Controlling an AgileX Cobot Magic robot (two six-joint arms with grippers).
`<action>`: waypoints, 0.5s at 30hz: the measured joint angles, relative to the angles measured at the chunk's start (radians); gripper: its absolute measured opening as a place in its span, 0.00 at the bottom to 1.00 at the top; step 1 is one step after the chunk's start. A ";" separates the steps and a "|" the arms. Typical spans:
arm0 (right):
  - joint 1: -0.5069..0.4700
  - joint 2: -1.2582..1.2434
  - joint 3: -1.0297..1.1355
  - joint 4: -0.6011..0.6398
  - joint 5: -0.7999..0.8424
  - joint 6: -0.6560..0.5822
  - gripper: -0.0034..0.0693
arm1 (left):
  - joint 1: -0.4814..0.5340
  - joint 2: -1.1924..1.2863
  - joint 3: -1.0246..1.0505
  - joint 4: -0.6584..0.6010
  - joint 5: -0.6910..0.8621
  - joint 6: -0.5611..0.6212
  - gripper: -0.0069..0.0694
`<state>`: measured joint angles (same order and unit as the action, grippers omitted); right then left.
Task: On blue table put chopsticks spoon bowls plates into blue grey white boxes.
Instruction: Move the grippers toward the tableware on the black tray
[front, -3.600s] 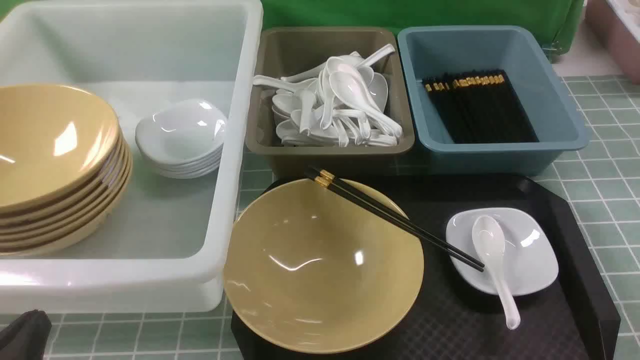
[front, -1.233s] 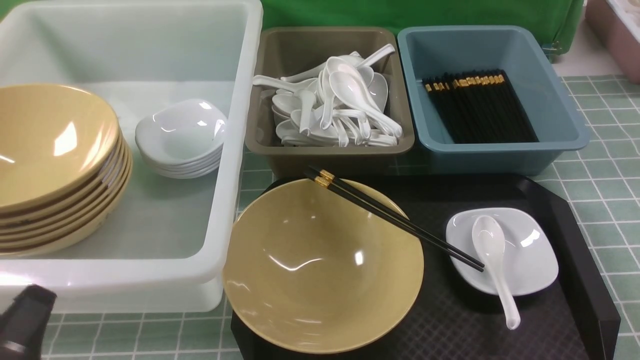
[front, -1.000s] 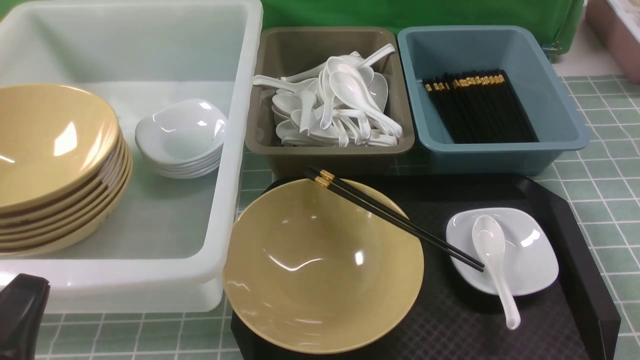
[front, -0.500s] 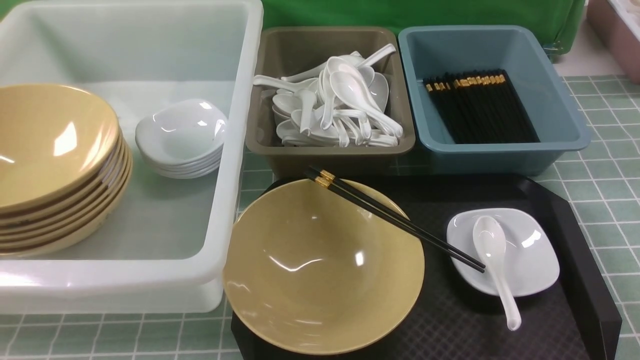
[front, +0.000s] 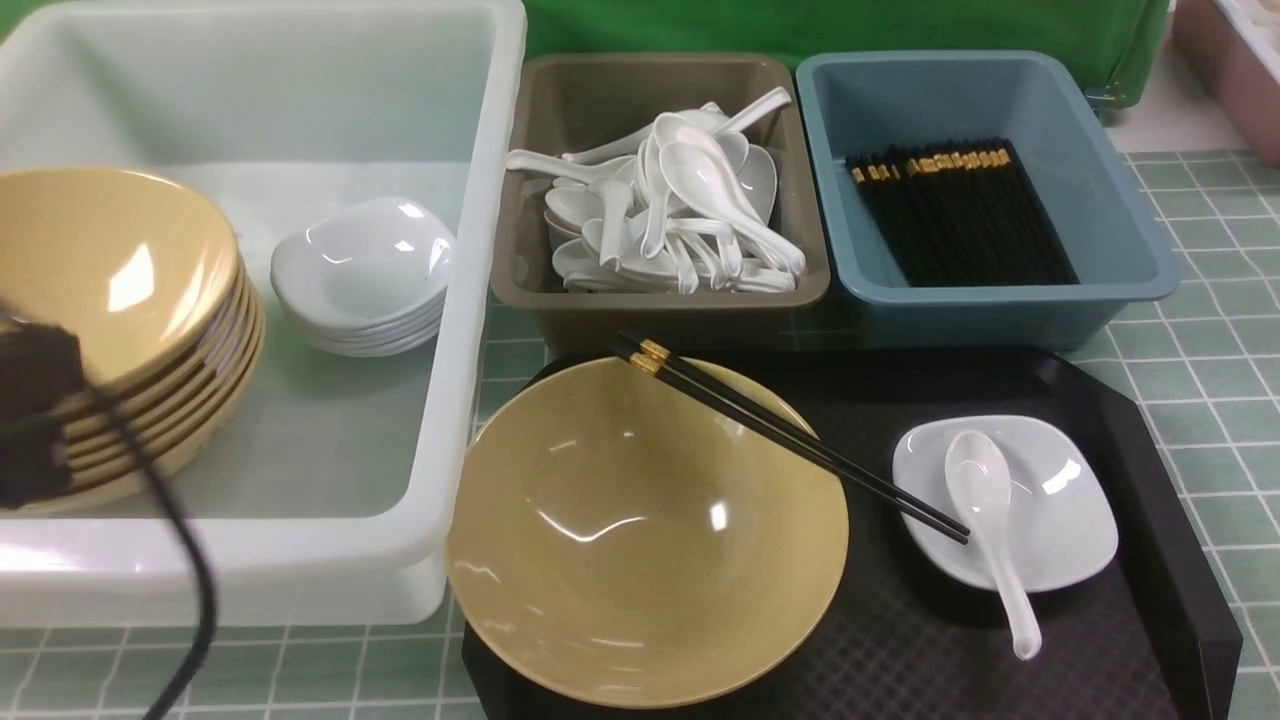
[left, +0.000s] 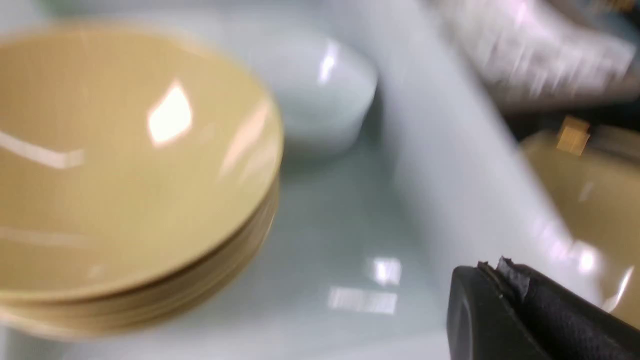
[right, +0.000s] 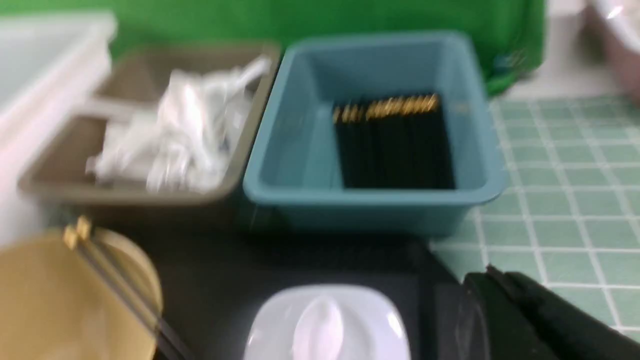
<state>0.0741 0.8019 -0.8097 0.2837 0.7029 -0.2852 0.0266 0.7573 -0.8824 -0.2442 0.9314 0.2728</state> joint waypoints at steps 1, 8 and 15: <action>0.025 0.037 -0.031 -0.004 0.029 -0.013 0.10 | -0.011 0.040 -0.025 0.021 0.047 0.000 0.09; 0.185 0.247 -0.164 -0.053 0.208 -0.037 0.10 | -0.270 0.259 -0.127 0.058 0.106 0.001 0.09; 0.310 0.473 -0.318 -0.107 0.325 -0.037 0.10 | -0.627 0.409 -0.192 0.063 0.108 0.054 0.09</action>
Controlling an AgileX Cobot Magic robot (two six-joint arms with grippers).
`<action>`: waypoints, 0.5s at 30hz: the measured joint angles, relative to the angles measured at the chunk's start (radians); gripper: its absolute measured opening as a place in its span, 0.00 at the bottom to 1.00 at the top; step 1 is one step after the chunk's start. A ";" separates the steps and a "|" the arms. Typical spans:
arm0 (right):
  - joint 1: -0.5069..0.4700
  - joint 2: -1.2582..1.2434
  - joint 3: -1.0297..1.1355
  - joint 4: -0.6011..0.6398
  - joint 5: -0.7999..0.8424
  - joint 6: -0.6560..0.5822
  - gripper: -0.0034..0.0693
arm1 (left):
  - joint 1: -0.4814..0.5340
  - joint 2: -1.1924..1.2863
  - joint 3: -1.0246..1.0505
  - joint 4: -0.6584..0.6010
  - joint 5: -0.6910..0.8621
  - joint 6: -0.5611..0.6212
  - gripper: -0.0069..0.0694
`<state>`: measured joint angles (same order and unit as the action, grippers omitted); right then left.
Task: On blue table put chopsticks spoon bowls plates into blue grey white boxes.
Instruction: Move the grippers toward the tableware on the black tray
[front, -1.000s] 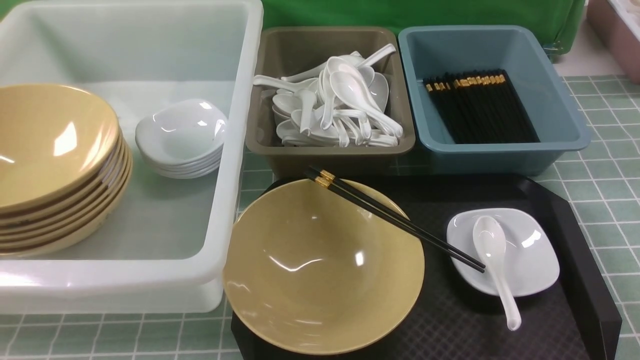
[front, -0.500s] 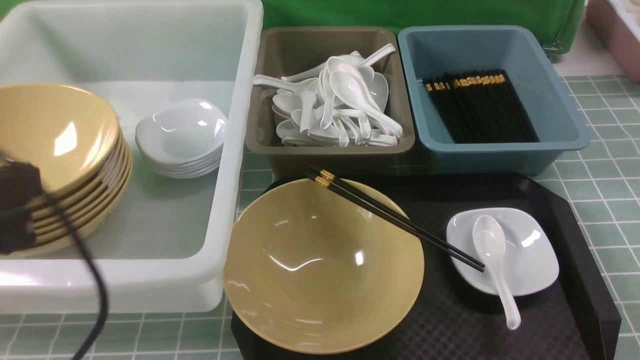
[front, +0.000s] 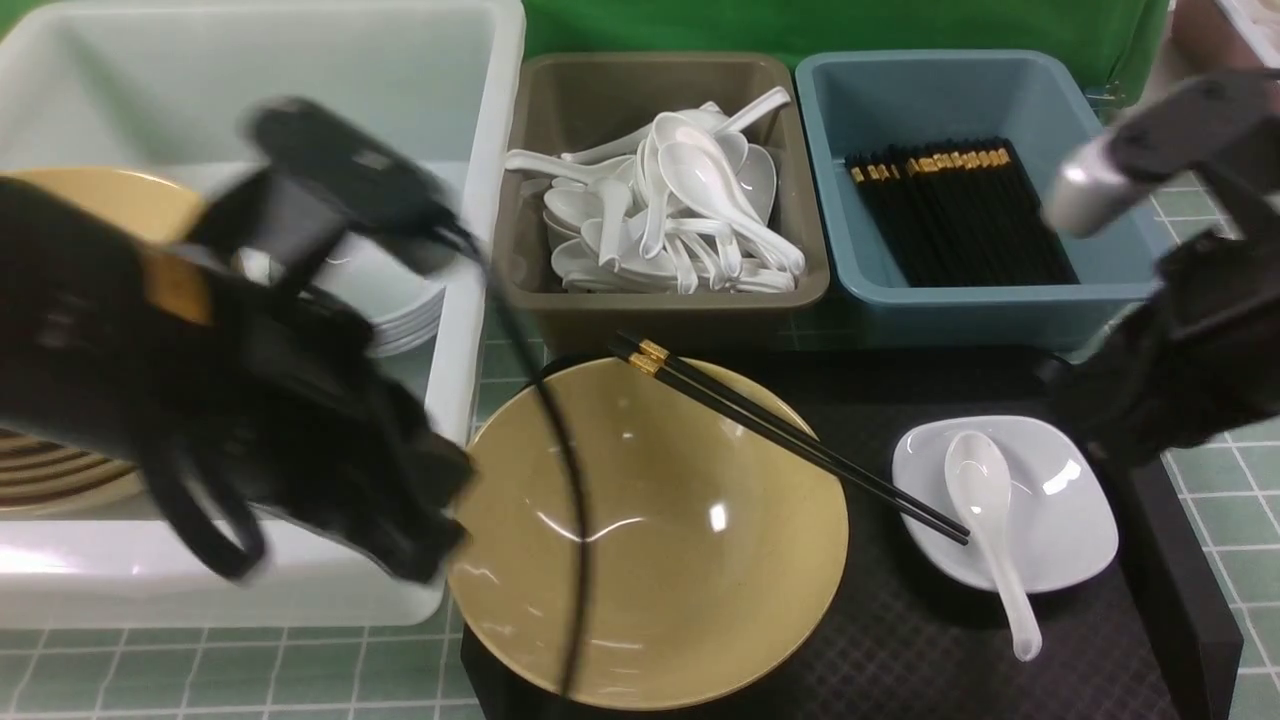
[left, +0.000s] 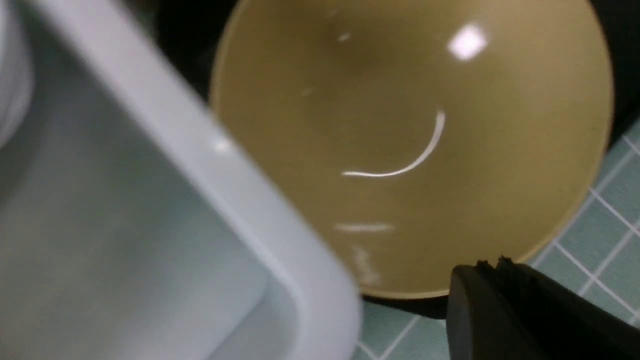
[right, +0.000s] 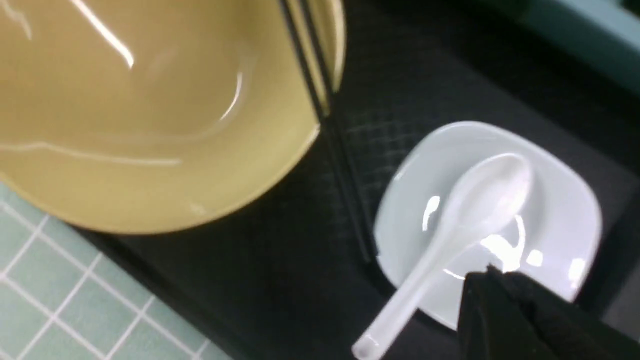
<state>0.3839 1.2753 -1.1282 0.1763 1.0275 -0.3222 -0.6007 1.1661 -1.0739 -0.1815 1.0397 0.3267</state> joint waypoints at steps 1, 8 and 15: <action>0.020 0.031 -0.029 -0.005 0.020 0.000 0.10 | -0.028 0.009 -0.002 0.002 -0.002 0.005 0.09; 0.184 0.240 -0.256 -0.068 0.126 0.000 0.12 | -0.117 0.015 -0.007 0.091 0.093 -0.045 0.09; 0.250 0.412 -0.476 -0.073 0.193 0.000 0.21 | -0.117 -0.110 0.069 0.210 0.145 -0.194 0.09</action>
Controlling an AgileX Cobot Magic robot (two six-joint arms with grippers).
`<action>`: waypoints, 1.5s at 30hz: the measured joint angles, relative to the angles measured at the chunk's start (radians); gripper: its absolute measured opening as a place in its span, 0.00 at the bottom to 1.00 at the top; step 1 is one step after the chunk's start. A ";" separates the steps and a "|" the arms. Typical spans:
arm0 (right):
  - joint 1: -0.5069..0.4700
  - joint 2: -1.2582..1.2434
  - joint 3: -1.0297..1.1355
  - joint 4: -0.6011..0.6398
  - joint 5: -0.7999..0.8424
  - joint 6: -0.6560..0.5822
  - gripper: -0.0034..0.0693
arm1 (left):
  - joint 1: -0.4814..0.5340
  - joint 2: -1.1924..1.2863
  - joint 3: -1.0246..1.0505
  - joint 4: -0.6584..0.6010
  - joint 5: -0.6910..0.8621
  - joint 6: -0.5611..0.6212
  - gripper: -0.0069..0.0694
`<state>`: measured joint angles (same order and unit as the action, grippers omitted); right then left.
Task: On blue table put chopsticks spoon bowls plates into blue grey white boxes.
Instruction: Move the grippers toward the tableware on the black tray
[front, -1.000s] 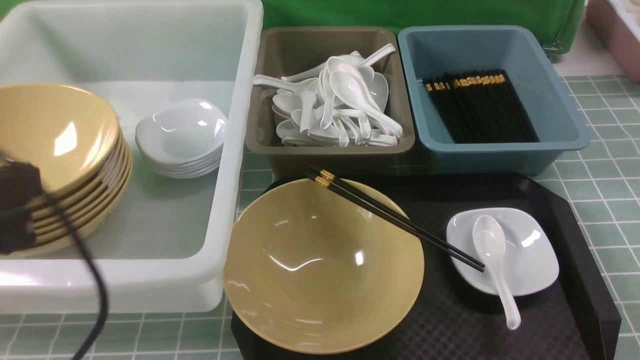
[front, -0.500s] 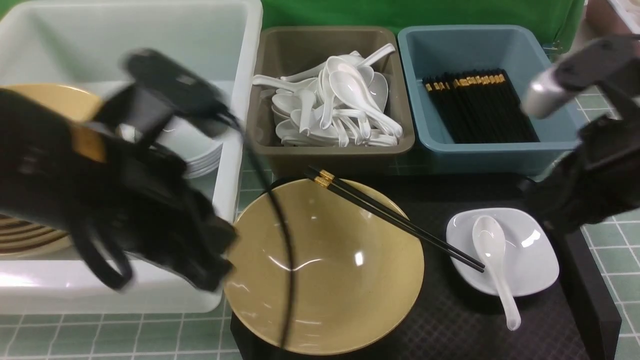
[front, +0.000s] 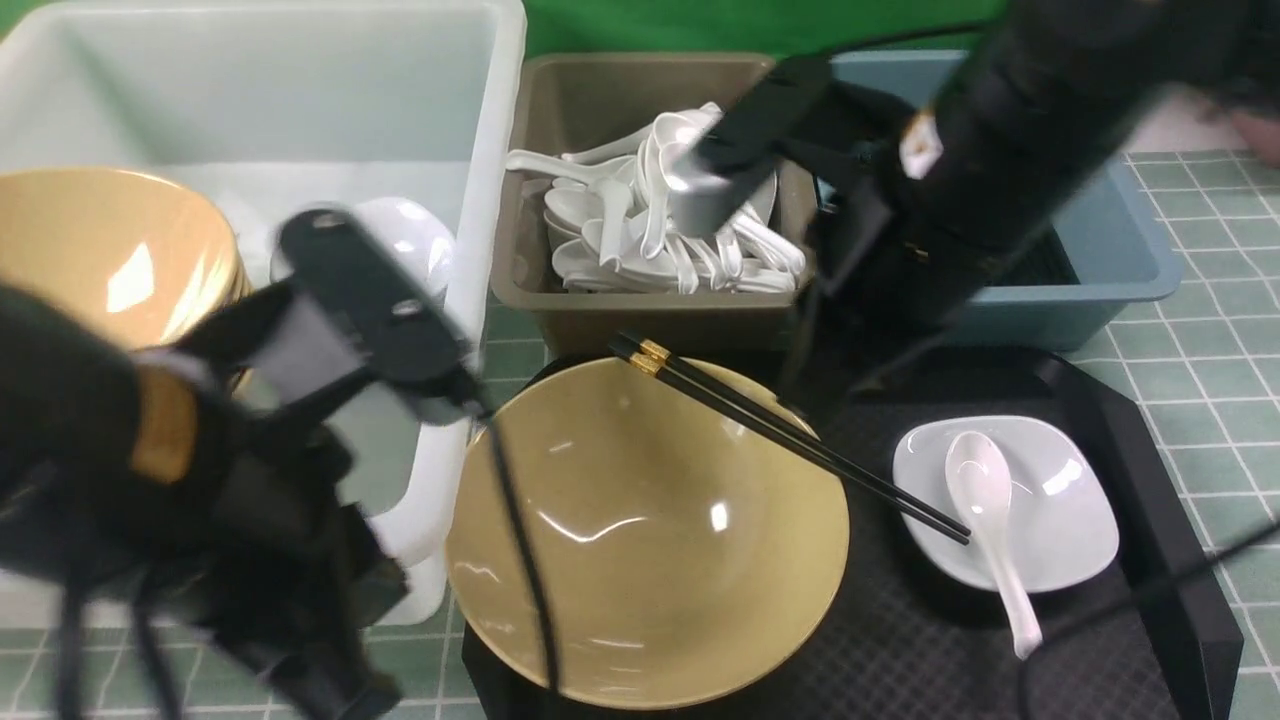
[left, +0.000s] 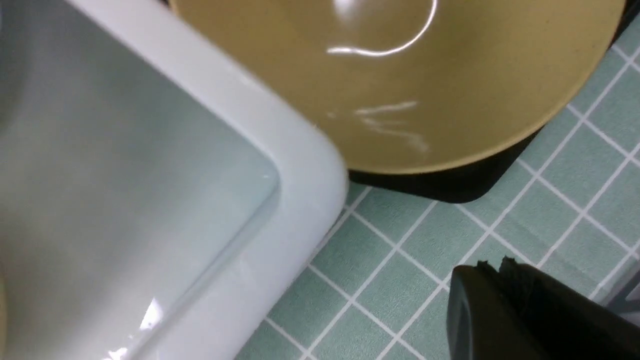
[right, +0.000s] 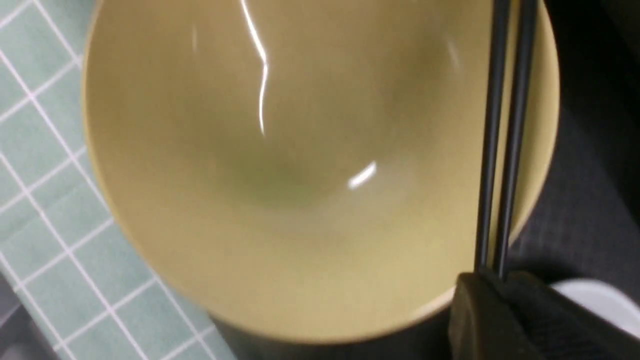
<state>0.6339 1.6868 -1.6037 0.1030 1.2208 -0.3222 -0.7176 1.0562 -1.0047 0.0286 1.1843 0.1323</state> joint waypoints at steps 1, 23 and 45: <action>0.003 0.046 -0.046 -0.002 0.008 0.000 0.26 | 0.000 -0.044 0.034 0.001 -0.015 -0.018 0.09; 0.016 0.357 -0.257 -0.118 0.012 0.037 0.69 | 0.000 -0.240 0.355 -0.185 -0.316 -0.007 0.09; 0.046 0.371 -0.257 -0.116 0.012 0.037 0.69 | 0.000 -0.240 0.355 -0.178 -0.345 0.030 0.09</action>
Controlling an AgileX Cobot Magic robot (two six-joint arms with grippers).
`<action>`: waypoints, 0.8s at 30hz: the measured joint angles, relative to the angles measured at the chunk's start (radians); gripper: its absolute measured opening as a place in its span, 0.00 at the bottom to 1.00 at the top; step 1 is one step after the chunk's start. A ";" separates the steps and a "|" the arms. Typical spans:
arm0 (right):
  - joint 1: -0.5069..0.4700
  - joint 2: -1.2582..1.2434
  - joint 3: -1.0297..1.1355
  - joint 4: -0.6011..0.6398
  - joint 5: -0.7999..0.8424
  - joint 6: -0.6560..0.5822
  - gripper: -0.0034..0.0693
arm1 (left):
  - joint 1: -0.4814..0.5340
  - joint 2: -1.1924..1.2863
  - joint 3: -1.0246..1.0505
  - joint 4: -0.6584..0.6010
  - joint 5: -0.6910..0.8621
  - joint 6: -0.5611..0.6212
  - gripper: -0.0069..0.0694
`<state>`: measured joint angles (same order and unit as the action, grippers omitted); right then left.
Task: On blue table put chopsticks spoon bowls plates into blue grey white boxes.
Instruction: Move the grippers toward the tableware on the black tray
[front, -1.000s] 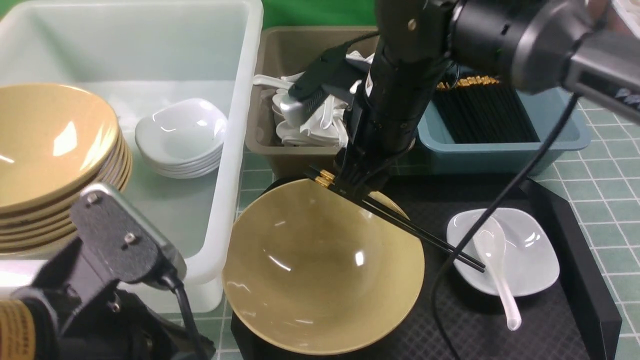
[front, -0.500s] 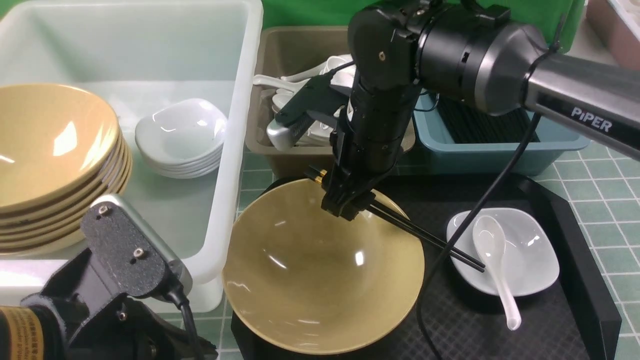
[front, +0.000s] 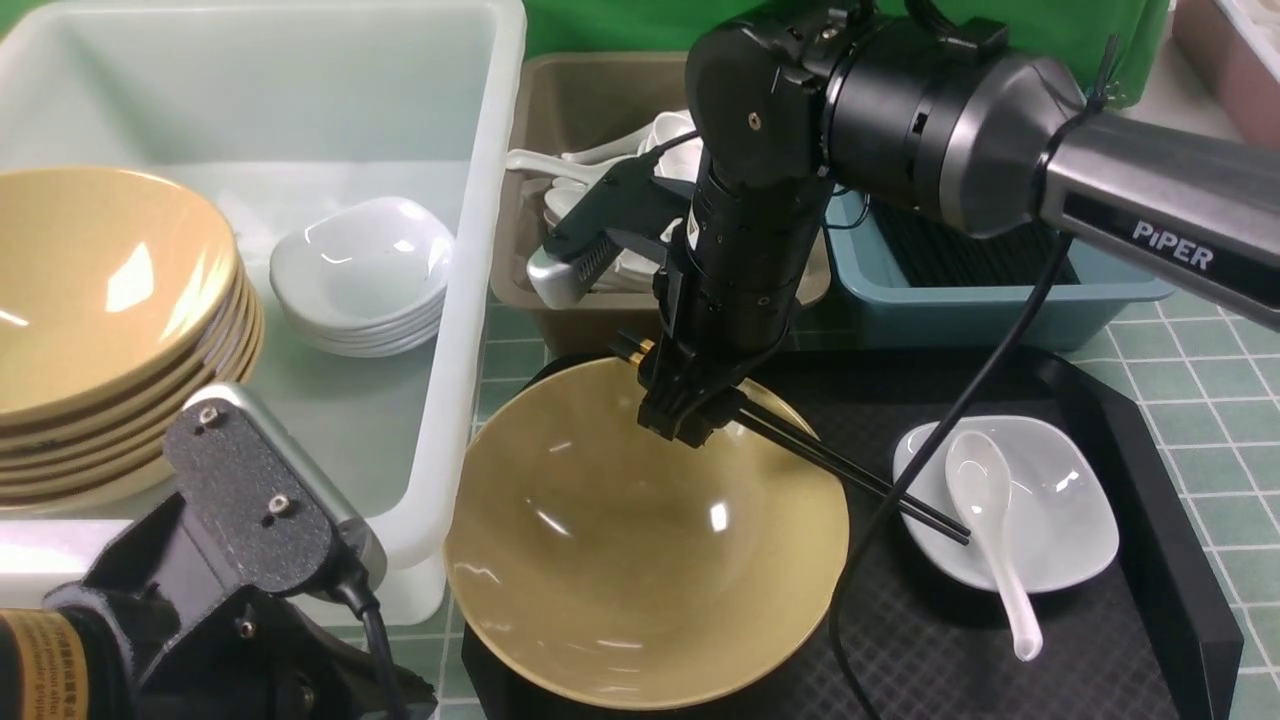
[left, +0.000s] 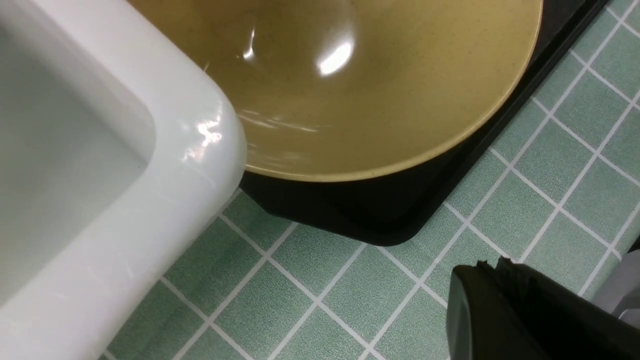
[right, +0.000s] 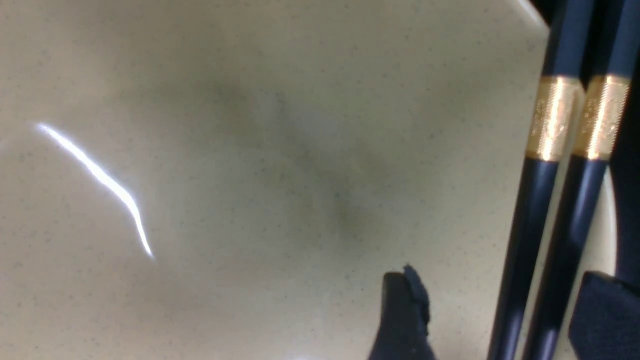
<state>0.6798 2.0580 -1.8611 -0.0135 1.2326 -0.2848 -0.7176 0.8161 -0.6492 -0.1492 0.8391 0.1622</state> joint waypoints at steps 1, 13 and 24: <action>0.000 0.005 0.000 -0.001 0.000 0.000 0.69 | 0.000 0.000 0.000 0.000 0.000 0.000 0.09; 0.000 0.027 0.000 -0.002 -0.002 0.026 0.55 | 0.000 0.000 0.000 0.000 0.000 0.003 0.09; 0.000 0.025 -0.080 -0.015 0.000 0.048 0.28 | 0.000 0.002 0.000 0.000 -0.094 -0.023 0.09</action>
<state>0.6798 2.0833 -1.9411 -0.0282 1.2328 -0.2365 -0.7176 0.8181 -0.6492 -0.1492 0.7456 0.1393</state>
